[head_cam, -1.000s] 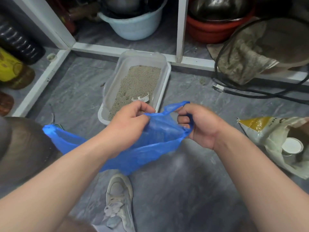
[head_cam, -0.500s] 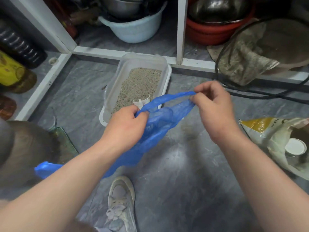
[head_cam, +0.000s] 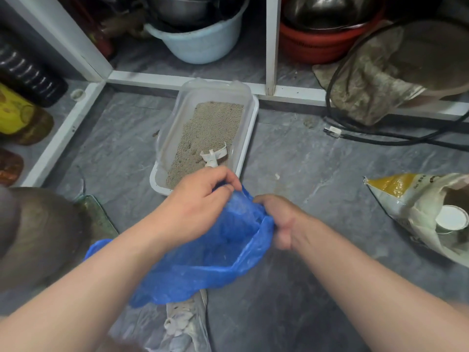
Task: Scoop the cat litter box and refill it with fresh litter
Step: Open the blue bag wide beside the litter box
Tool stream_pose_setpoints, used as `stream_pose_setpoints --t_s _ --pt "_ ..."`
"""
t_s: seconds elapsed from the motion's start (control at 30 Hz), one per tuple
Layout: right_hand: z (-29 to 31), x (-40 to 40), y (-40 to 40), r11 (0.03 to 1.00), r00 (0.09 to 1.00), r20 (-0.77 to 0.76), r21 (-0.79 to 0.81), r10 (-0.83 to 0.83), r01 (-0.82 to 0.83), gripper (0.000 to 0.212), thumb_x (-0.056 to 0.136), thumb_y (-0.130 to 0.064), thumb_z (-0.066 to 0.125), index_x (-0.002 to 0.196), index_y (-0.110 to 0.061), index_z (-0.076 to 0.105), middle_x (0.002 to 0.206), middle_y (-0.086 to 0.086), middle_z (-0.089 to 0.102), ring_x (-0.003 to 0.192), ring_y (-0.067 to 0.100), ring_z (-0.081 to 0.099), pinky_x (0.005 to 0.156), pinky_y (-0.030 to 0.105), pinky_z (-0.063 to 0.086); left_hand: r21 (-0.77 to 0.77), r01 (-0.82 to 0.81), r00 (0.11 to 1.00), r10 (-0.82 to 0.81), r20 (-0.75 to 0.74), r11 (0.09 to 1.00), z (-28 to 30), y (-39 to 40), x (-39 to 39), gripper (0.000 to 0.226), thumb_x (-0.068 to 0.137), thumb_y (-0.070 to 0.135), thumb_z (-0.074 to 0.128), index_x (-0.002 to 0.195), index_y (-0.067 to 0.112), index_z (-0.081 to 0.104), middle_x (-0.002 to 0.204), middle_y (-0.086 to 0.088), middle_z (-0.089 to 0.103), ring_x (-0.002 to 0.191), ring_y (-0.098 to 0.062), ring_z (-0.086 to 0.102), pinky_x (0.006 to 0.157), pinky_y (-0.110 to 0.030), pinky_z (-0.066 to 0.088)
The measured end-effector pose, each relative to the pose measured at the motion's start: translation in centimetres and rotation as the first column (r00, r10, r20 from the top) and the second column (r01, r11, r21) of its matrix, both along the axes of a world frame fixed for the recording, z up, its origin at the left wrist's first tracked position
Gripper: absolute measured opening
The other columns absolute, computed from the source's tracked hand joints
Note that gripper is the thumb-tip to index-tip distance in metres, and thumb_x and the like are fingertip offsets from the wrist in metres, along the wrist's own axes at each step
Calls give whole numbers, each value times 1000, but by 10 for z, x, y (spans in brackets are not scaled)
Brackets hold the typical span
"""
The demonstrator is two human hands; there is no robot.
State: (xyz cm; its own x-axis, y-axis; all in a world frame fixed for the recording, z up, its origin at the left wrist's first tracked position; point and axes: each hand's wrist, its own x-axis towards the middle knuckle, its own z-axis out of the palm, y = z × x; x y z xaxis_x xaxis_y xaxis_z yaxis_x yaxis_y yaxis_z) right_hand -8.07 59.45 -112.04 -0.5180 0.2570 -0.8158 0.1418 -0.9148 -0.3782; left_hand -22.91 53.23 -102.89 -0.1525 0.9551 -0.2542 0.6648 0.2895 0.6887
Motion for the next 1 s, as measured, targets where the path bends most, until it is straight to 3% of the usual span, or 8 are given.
stream_pose_setpoints --t_s 0.2,0.27,0.33,0.4,0.53,0.63,0.83,1.0 --pt "11 0 15 961 986 66 241 -156 135 23 89 -37 45 94 -20 60 100 10 63 82 26 62 72 38 52 -149 21 959 -61 -276 989 1 -1 -16 43 76 14 62 118 27 62 105 10 59 92 -11 54 78 -21 39" --pt "16 0 20 751 945 217 658 -243 43 28 89 -45 49 106 -26 60 117 3 59 102 19 57 90 37 48 -122 -37 947 -4 -320 992 3 1 -19 29 80 7 56 100 26 68 88 9 65 80 -12 57 66 -22 39" --pt "27 1 18 340 937 225 932 -268 -126 40 89 -46 52 121 -24 62 118 -3 56 110 14 53 96 30 42 -96 -60 933 22 -360 994 2 2 -22 15 85 11 55 85 20 67 74 6 64 74 -16 57 60 -27 39" --pt "38 0 7 82 969 214 975 -122 -205 47 87 -52 53 120 -21 64 108 -5 60 107 15 55 91 27 43 -53 -64 925 39 -378 997 0 3 -25 13 88 17 55 77 18 62 73 3 58 72 -14 53 57 -24 35" --pt "27 -4 -16 -113 895 442 894 62 -434 32 85 -46 59 103 -21 65 92 -4 61 91 19 54 84 32 45 -23 -104 932 89 -352 994 -1 4 -24 24 91 20 53 68 18 52 80 0 47 78 -11 42 60 -27 25" --pt "13 -1 -12 -74 880 470 882 69 -466 19 78 -15 48 86 -13 65 82 4 66 83 28 58 76 40 48 -25 -104 928 88 -362 994 1 3 -25 32 92 22 51 61 19 44 80 0 47 78 -16 47 66 -33 29" --pt "6 10 12 364 909 416 847 -5 -386 39 82 1 46 97 -20 75 92 1 73 91 20 68 80 29 53 5 -136 866 121 -485 991 5 3 -31 31 91 25 48 64 15 39 59 1 50 65 -27 51 55 -36 36" --pt "28 8 5 51 917 386 918 106 -392 63 80 -29 62 141 -21 50 133 -3 54 122 13 50 105 26 38 63 -78 916 97 -389 995 10 4 -28 22 89 24 52 67 19 49 60 4 55 65 -22 55 58 -37 44"
